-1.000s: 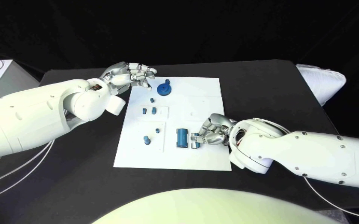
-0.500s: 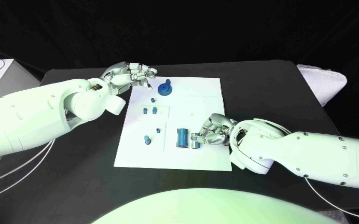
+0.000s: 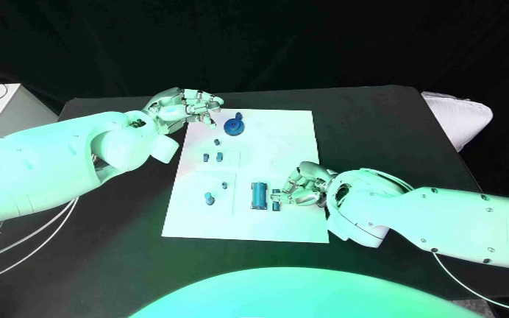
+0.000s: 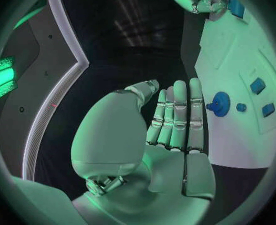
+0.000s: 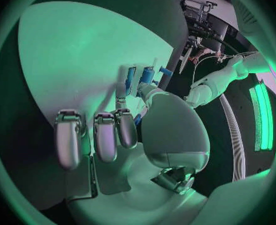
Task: Assemble the parts on the task board
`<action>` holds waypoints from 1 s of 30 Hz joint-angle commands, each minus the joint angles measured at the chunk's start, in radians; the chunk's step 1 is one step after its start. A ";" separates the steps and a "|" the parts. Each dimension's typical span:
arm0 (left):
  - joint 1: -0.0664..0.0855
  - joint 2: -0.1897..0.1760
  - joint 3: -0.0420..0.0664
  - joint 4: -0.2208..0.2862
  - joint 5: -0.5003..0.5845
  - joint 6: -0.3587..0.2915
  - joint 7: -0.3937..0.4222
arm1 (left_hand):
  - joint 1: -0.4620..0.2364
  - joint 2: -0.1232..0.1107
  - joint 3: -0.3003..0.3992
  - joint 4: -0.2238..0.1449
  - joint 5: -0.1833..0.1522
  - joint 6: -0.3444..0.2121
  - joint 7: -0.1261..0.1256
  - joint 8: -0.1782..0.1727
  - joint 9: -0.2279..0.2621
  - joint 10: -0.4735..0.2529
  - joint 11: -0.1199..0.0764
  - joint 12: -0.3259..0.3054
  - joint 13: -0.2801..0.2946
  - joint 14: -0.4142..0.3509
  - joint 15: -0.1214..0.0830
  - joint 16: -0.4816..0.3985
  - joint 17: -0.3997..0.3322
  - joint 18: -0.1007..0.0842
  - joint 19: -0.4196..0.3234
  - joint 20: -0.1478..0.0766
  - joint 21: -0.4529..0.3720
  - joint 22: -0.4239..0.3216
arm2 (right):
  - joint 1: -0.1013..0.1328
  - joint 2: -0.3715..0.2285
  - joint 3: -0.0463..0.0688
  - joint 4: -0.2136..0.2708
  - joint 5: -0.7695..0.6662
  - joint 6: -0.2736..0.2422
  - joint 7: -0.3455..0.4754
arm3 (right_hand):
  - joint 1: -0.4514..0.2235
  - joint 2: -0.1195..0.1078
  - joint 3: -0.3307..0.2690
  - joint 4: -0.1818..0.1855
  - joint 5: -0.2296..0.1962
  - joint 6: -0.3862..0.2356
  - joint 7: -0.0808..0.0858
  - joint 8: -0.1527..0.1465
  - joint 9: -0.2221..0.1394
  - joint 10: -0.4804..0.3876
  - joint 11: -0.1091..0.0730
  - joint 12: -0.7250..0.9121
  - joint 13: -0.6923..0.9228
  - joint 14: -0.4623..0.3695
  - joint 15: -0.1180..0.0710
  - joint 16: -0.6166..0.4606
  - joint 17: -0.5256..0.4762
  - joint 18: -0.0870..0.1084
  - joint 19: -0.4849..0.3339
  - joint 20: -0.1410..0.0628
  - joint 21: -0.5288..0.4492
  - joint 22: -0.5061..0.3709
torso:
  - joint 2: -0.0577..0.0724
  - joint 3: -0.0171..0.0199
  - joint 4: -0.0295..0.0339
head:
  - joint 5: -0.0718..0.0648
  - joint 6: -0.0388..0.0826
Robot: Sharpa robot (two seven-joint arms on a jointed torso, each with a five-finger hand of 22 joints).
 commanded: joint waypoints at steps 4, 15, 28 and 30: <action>0.000 0.002 0.001 0.000 0.001 0.017 0.004 | 0.001 -0.004 -0.001 0.007 0.003 -0.005 0.002 -0.006 -0.001 -0.001 0.003 0.001 -0.002 -0.001 0.006 -0.003 0.000 0.013 0.007 -0.001 -0.006 -0.002 | -0.001 -0.009 0.000 0.002 -0.011 0.023 0.012 | -0.004 -0.003 -0.008 -0.003 -0.011 0.001 -0.001 0.007 0.001 0.049 -0.005 -0.001 0.181 0.092 -0.004 0.001 0.217 -0.010 0.073 -0.006 -0.004 0.238 | 0.000 0.0005 -0.0001 | -0.001 0.000; 0.000 0.004 0.001 -0.002 0.000 0.018 0.004 | 0.001 -0.004 -0.001 0.007 0.003 -0.005 0.002 -0.006 -0.001 -0.001 0.003 0.001 -0.002 -0.001 0.006 -0.003 0.000 0.013 0.007 -0.001 -0.006 -0.002 | -0.004 -0.016 0.000 0.005 -0.016 0.084 0.048 | 0.090 -0.027 -0.011 -0.033 -0.070 -0.004 -0.001 0.010 0.001 0.047 -0.006 -0.006 0.180 0.092 -0.005 -0.001 0.215 -0.009 0.071 -0.007 -0.008 0.237 | 0.000 0.0008 -0.0003 | -0.003 0.000; 0.000 0.006 0.001 -0.003 0.000 0.019 0.004 | 0.002 -0.003 -0.001 0.011 0.004 -0.005 0.001 -0.006 -0.001 -0.002 0.002 0.001 -0.002 -0.001 0.006 -0.003 0.000 0.014 0.009 -0.001 -0.010 -0.004 | -0.015 0.003 0.000 -0.012 -0.050 0.084 0.026 | 0.099 -0.012 -0.008 -0.026 -0.078 -0.001 -0.002 0.012 0.001 0.050 -0.007 -0.001 0.183 0.093 -0.006 0.002 0.218 -0.011 0.073 -0.007 -0.002 0.238 | 0.001 0.0004 0.0006 | -0.004 0.000; 0.000 0.006 0.001 -0.003 0.000 0.019 0.004 | 0.002 -0.003 -0.001 0.011 0.004 -0.005 0.001 -0.006 -0.001 -0.002 0.002 0.001 -0.002 -0.001 0.006 -0.003 0.000 0.014 0.009 -0.001 -0.010 -0.004 | -0.017 0.006 0.000 -0.017 -0.058 0.082 0.020 | 0.111 -0.009 -0.004 -0.030 -0.071 -0.002 -0.004 0.012 0.001 0.050 -0.008 -0.001 0.183 0.093 -0.007 0.002 0.218 -0.011 0.073 -0.007 -0.001 0.239 | 0.000 0.0004 0.0012 | -0.004 0.000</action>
